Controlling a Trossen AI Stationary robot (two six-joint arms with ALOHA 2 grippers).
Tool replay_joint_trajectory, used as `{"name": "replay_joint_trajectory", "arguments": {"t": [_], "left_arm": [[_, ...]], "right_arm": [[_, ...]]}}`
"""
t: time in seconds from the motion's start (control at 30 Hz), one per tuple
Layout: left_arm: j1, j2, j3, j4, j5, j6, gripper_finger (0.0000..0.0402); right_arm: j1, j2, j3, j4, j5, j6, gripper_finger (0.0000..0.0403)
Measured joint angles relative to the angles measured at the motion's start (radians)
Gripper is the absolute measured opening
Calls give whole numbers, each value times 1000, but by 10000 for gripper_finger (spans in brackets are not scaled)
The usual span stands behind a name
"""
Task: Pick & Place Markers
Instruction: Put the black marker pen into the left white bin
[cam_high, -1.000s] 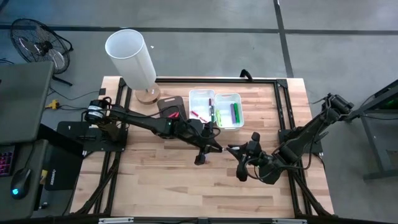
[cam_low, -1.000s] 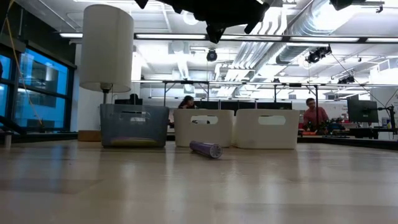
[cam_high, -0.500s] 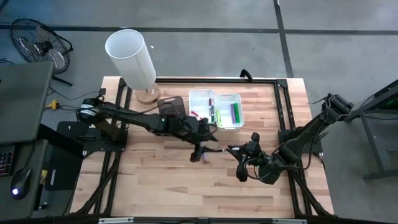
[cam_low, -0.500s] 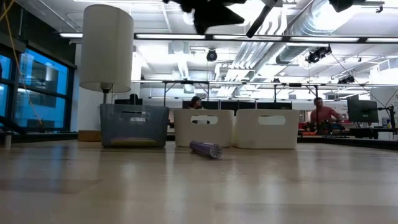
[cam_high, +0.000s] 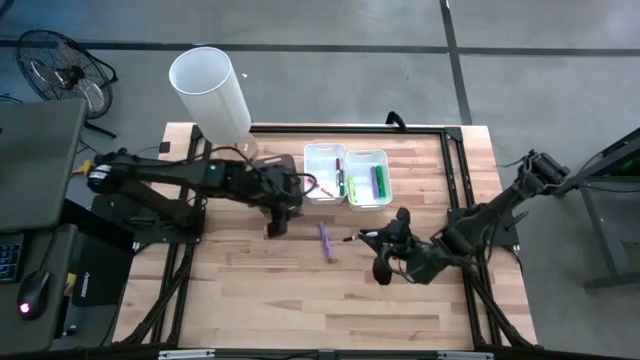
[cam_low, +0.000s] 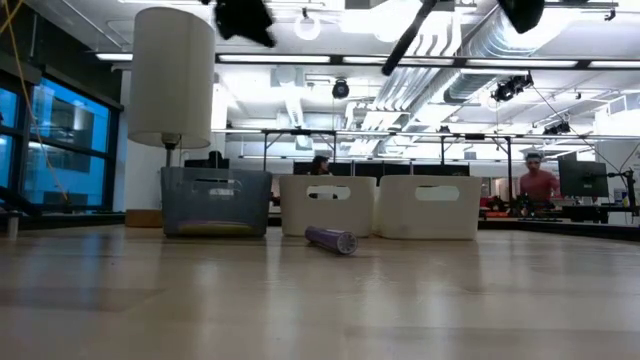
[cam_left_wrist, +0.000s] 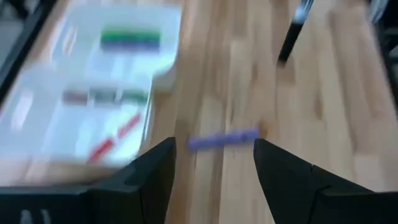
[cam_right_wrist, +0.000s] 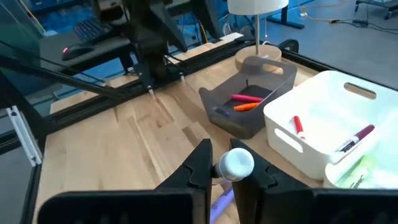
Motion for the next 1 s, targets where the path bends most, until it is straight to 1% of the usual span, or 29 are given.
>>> {"name": "replay_joint_trajectory", "arguments": {"t": [0.07,0.17,0.23,0.3,0.33,0.43,0.5,0.57,0.63,0.7,0.77,0.83,1.0], "left_arm": [[-1,-42,-34,-61,0,-32,211],[-24,-101,-103,-32,-10,-94,211],[-51,-155,-166,-41,-31,-152,211],[-85,-211,-228,12,-66,-218,211],[-105,-242,-264,7,-83,-253,211],[-173,-314,-350,85,-152,-352,211],[-221,-360,-399,82,-214,-411,211],[-264,-399,-433,139,-282,-461,211],[-312,-435,-469,125,-350,-501,211],[-351,-462,-488,192,-417,-519,211],[-387,-490,-514,196,-475,-524,211],[-416,-511,-522,240,-528,-524,211],[-454,-550,-528,240,-611,-520,211]], "right_arm": [[-35,0,0,24,-28,-35,35],[-92,0,0,61,-83,-98,36],[-135,0,0,91,-127,-138,33],[-176,0,0,114,-169,-180,31],[-197,0,0,129,-190,-200,30],[-260,0,0,156,-239,-239,36],[-300,0,0,171,-274,-257,41],[-341,0,0,184,-309,-271,43],[-379,0,0,202,-355,-291,39],[-413,0,0,219,-394,-314,33],[-446,0,0,245,-427,-342,30],[-477,0,0,254,-438,-362,32],[-575,0,0,252,-464,-373,47]]}}
